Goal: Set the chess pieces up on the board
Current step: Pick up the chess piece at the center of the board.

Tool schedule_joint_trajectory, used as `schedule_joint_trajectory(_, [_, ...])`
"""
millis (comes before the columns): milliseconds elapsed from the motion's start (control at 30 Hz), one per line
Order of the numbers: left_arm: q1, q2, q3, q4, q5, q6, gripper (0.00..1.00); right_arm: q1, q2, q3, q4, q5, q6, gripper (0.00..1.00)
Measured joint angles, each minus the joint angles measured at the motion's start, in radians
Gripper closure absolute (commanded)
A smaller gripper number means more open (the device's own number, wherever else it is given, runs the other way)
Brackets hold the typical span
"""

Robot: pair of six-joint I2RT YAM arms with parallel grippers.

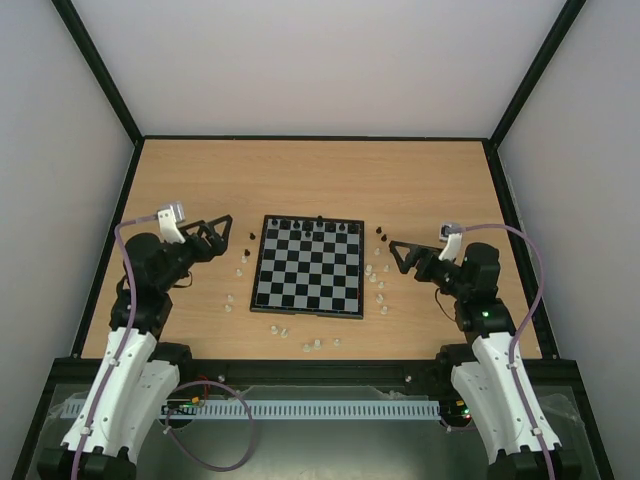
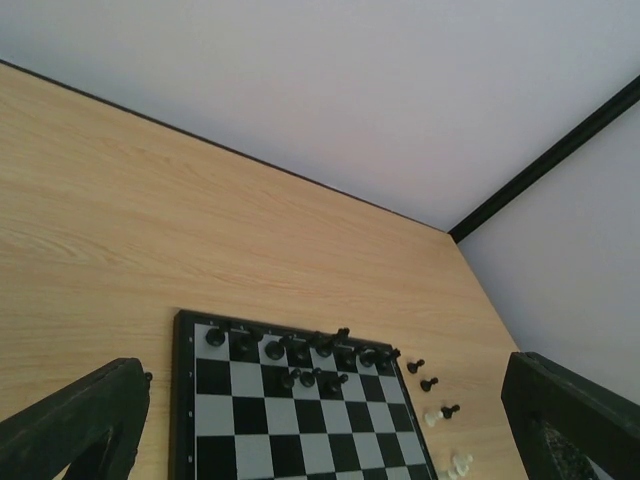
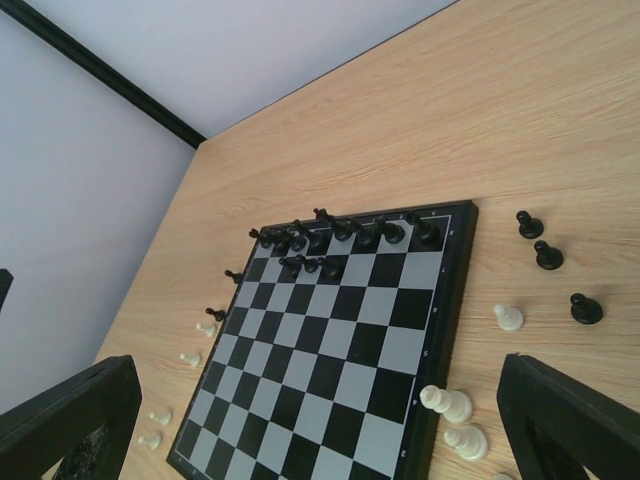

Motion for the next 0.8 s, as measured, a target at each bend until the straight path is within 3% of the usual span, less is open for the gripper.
schedule_joint_trajectory(300, [0.0, -0.054, 0.076, -0.132, 0.051, 0.027, 0.01, 0.0, 0.004, 0.037, -0.012, -0.05, 0.062, 0.01])
schedule_joint_trajectory(600, [0.0, -0.011, 0.185, -0.181, 0.064, 0.008, 0.01, 0.0, -0.11, 0.038, 0.042, -0.116, 0.254, 0.02])
schedule_joint_trajectory(800, [0.0, 0.1, 0.269, -0.199, -0.012, -0.016, 0.01, 0.008, 0.087, 0.138, 0.042, -0.143, 0.258, 0.01])
